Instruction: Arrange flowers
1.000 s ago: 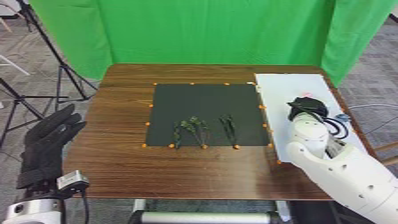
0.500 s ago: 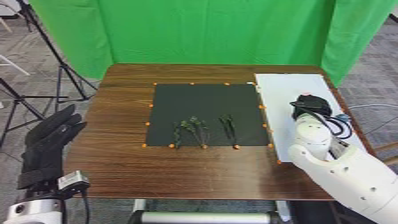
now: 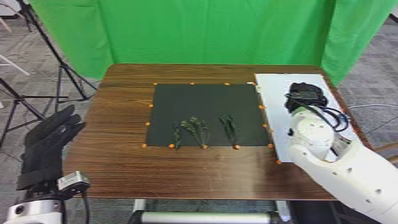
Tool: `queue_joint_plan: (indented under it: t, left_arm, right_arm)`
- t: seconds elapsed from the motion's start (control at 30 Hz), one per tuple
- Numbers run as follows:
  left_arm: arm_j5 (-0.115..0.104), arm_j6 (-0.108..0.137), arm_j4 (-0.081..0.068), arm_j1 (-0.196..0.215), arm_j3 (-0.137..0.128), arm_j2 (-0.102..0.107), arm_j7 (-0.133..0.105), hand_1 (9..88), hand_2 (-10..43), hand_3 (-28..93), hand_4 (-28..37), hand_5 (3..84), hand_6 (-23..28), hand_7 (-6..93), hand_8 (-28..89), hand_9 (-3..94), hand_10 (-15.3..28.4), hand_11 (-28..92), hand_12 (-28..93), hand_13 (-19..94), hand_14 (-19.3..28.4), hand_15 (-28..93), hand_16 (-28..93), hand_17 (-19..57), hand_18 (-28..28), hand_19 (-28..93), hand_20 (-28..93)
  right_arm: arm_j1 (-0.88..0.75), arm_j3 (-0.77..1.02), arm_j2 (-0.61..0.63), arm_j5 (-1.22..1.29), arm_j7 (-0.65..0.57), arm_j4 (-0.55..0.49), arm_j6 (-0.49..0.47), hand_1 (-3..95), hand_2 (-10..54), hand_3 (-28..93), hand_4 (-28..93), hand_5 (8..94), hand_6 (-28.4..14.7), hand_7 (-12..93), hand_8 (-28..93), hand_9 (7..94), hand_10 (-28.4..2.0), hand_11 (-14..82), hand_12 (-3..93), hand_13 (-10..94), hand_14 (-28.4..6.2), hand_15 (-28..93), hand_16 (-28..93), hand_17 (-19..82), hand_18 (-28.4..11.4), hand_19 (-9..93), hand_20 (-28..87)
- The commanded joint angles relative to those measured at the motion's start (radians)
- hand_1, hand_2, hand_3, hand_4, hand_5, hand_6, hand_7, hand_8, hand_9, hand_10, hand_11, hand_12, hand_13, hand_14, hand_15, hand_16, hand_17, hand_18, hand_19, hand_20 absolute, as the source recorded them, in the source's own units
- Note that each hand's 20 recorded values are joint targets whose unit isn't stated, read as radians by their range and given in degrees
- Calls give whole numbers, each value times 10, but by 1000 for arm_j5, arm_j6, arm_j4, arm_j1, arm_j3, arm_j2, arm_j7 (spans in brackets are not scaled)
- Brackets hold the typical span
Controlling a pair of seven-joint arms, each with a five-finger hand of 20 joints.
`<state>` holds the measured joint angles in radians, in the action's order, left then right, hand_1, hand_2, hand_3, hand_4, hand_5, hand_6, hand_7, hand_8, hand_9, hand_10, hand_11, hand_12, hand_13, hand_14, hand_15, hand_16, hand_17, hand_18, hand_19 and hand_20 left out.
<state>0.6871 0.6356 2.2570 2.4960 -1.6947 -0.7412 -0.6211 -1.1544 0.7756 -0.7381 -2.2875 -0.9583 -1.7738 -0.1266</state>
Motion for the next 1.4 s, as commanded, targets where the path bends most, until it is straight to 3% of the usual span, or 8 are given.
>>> queue_joint_plan:
  t: [0.03, 0.47, 0.63, 0.8, 1.03, 1.2, 1.23, 1.4]
  left_arm:
    - [12, -15, 1, 19, -31, -23, 27, 257, 52, 833, -200, 384, 98, 161, -107, 320, 189, 365, 66, 211, 255, 617, -166, -108, 207, 561, 37]
    - [1, -7, 8, 59, -62, -24, 18, 258, 49, 829, -209, 384, 98, 162, -106, 320, 189, 367, 67, 210, 254, 617, -166, -107, 206, 560, 37]
    - [18, -20, 8, 57, -78, -49, 42, 258, 48, 827, -213, 384, 99, 161, -106, 319, 189, 367, 66, 210, 254, 617, -166, -107, 207, 561, 37]
    - [12, -16, 6, 57, -83, -50, 39, 257, 46, 828, -215, 384, 98, 162, -107, 320, 189, 367, 66, 210, 254, 617, -166, -107, 206, 559, 36]
    - [43, -39, 0, 34, -79, -74, 73, 257, 45, 829, -219, 381, 96, 165, -108, 319, 188, 367, 65, 211, 253, 615, -166, -107, 206, 559, 36]
    - [53, -48, -7, 15, -71, -81, 81, 256, 44, 830, -218, 379, 94, 168, -109, 318, 186, 368, 65, 211, 251, 614, -166, -107, 206, 559, 36]
    - [67, -59, -9, 11, -75, -94, 92, 256, 44, 831, -217, 379, 94, 168, -109, 318, 186, 368, 65, 211, 251, 614, -166, -107, 206, 558, 36]
    - [91, -83, -22, -27, -60, -116, 112, 258, 43, 830, -216, 379, 93, 168, -110, 318, 184, 368, 64, 212, 250, 613, -166, -106, 206, 558, 35]
  right_arm:
    - [57, -27, -13, -47, 89, -91, 38, 554, -14, 736, -283, 786, -54, 248, 159, 786, -139, 447, 327, 765, -72, 757, 261, 471, -193, 932, -136]
    - [163, -129, -95, -8, 235, -156, 65, 548, -13, 741, -283, 786, -55, 250, 160, 784, -135, 450, 333, 766, -72, 757, 267, 438, -195, 932, -117]
    - [152, -129, -169, -22, 312, -158, 32, 545, -12, 742, -283, 785, -53, 253, 160, 781, -131, 454, 337, 766, -71, 757, 270, 426, -192, 931, -115]
    - [181, -195, -233, -50, 348, -140, 25, 540, -10, 745, -283, 782, -50, 259, 157, 779, -127, 454, 339, 766, -71, 757, 272, 414, -192, 928, -115]
    - [191, -249, -305, -74, 383, -101, 15, 536, -11, 749, -283, 779, -47, 267, 154, 781, -124, 456, 341, 767, -70, 756, 272, 410, -191, 925, -112]
    - [163, -247, -356, -105, 416, -74, 1, 535, -11, 751, -283, 778, -46, 271, 152, 781, -122, 456, 344, 767, -68, 756, 272, 408, -192, 924, -109]
    - [157, -246, -365, -113, 426, -67, 4, 534, -11, 752, -283, 777, -46, 271, 152, 782, -121, 456, 344, 768, -68, 755, 272, 408, -192, 923, -108]
    - [125, -245, -426, -137, 451, -33, 9, 533, -11, 753, -283, 776, -46, 272, 151, 783, -120, 455, 345, 769, -67, 755, 272, 407, -192, 922, -105]
